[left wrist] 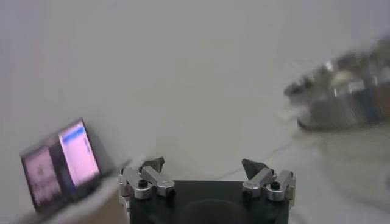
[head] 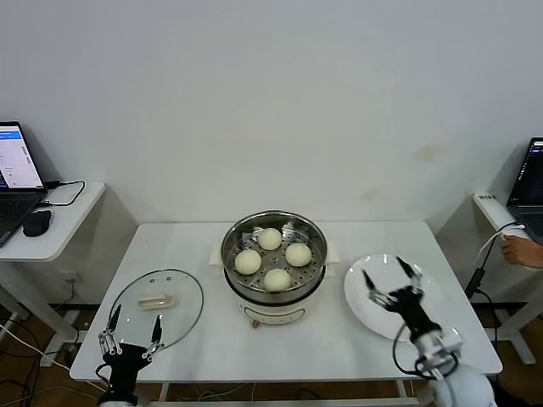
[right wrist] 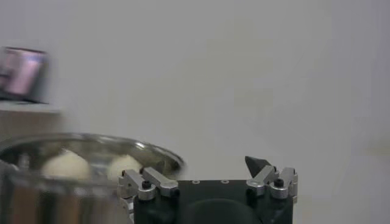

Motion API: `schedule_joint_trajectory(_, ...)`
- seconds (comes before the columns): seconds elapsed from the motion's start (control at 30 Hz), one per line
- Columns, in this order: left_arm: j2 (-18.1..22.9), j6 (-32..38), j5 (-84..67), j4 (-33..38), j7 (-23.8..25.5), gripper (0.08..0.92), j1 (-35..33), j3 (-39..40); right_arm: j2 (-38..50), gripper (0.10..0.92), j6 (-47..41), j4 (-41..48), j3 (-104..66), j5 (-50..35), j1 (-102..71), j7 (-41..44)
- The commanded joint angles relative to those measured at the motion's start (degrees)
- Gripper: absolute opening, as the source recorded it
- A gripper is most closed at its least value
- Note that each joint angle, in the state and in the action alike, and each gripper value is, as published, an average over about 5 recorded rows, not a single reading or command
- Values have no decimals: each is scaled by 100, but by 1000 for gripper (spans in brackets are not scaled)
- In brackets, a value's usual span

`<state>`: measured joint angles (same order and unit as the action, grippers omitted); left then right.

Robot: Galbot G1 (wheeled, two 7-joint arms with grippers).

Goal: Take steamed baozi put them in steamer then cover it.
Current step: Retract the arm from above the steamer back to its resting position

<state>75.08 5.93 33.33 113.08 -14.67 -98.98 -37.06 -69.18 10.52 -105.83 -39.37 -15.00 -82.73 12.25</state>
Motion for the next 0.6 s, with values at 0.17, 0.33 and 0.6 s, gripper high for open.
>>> schedule_joint_trajectory(0.17, -712, -76, 3715, -1011, 53, 823, 526, -392, -983, 823, 275, 197, -1436, 165, -979, -310)
schedule_joint_trajectory(0.33, -1016, 55, 3700, -1610, 174, 823, 1055, -238, -1097, 823, 319, 181, -1486, 220, -1050, -381)
schedule_joint_trajectory(0.6, -1242, 135, 3601, -2418, 265, 823, 1678, -22, -1296, 823, 380, -6, -1646, 221, -1289, -421)
